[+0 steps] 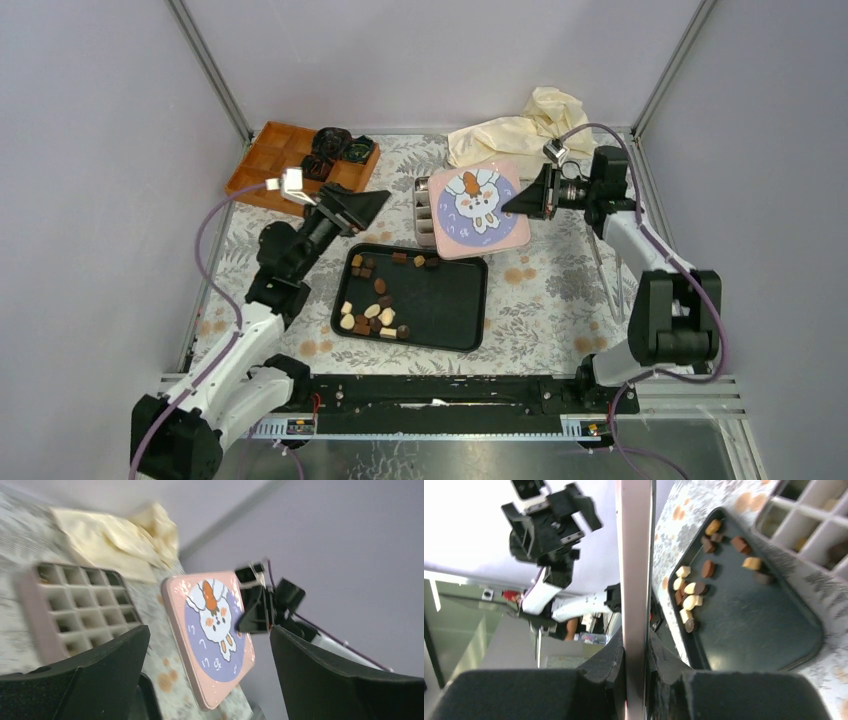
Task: Pack the chocolate
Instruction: Place the box lid in the packing box.
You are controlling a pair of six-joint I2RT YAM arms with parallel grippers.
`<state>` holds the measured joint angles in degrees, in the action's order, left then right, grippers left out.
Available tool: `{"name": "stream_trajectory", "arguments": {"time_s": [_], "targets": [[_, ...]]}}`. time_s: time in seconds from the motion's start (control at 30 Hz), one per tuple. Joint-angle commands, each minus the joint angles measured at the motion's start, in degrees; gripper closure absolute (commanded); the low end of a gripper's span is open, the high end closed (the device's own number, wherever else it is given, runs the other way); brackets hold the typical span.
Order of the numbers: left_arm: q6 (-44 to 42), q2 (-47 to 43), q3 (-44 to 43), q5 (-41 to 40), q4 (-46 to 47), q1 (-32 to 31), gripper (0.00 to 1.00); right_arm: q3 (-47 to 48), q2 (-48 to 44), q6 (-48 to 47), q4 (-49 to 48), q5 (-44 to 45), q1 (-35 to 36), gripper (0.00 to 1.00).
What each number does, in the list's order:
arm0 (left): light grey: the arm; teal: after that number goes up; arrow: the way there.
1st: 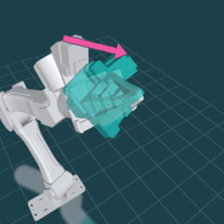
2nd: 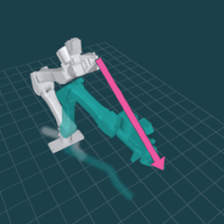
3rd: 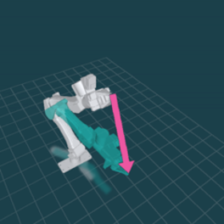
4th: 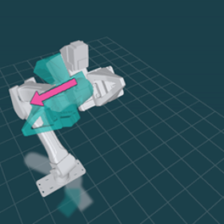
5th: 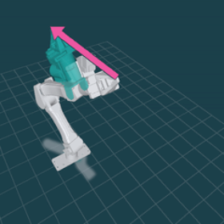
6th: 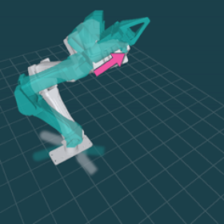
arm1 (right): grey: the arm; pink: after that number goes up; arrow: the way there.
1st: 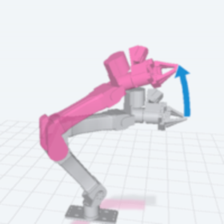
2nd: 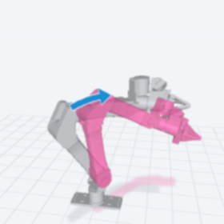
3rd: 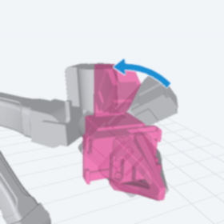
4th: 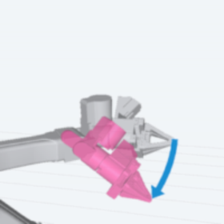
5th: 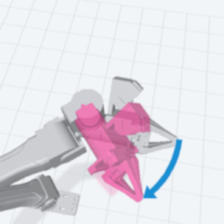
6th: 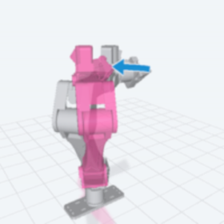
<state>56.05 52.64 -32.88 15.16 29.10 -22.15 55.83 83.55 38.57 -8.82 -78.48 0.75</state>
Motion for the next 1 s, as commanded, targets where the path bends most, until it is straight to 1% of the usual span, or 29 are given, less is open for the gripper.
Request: {"name": "stream_trajectory", "arguments": {"time_s": [0.0, 0.07, 0.17, 0.27, 0.3, 0.37, 0.43, 0.53, 0.63, 0.7, 0.83, 0.97], "targets": [[-4.1, -1.1, 0.6, -3.7, -10.1, 5.9, 0.01, 6.6, 7.2, -0.2, -2.3, 4.6, 0.3, 1.0], [-4.3, 0.9, -0.9, -1.2, -12.0, 7.0, 0.01, 8.7, 10.1, 1.0, -3.6, 6.5, 1.4, 1.0], [-4.6, 6.0, -4.3, -0.9, -16.7, 7.4, 0.01, 11.1, 14.1, 3.3, -6.5, 10.1, 4.0, 1.0], [-6.9, 11.5, -6.7, 0.9, -16.1, 7.6, 0.01, 12.7, 17.7, 6.2, -11.8, 13.5, 7.1, 1.0], [-7.4, 13.4, -7.1, 0.8, -15.1, 7.7, 0.02, 13.2, 19.0, 7.3, -13.4, 14.6, 8.0, 1.0], [-7.9, 17.5, -8.7, 1.0, -14.5, 8.3, 0.08, 14.2, 22.0, 10.6, -17.3, 16.3, 9.0, 1.0], [-8.3, 21.7, -10.6, 2.9, -13.6, 8.9, 0.13, 15.9, 24.7, 11.1, -19.9, 16.7, 9.7, 1.0], [-8.9, 27.3, -12.3, 6.9, -9.4, 9.2, 0.2, 20.2, 28.7, 8.9, -16.3, 17.9, 9.7, 1.0], [-8.4, 32.5, -13.9, 11.9, -7.2, 10.0, 0.24, 22.4, 30.7, 6.6, -13.5, 18.6, 10.4, 1.0], [-9.4, 35.0, -15.1, 14.4, -6.7, 10.1, 0.24, 22.8, 31.2, 3.5, -10.0, 19.1, 11.2, 1.0], [-10.1, 38.5, -15.7, 15.0, -5.0, 10.1, 0.24, 20.7, 30.6, 2.4, -9.6, 20.1, 11.7, 1.0], [-11.0, 42.7, -17.4, 17.1, -4.9, 10.0, 0.24, 21.0, 31.1, -0.1, -6.4, 20.9, 11.7, 0.99]]}}
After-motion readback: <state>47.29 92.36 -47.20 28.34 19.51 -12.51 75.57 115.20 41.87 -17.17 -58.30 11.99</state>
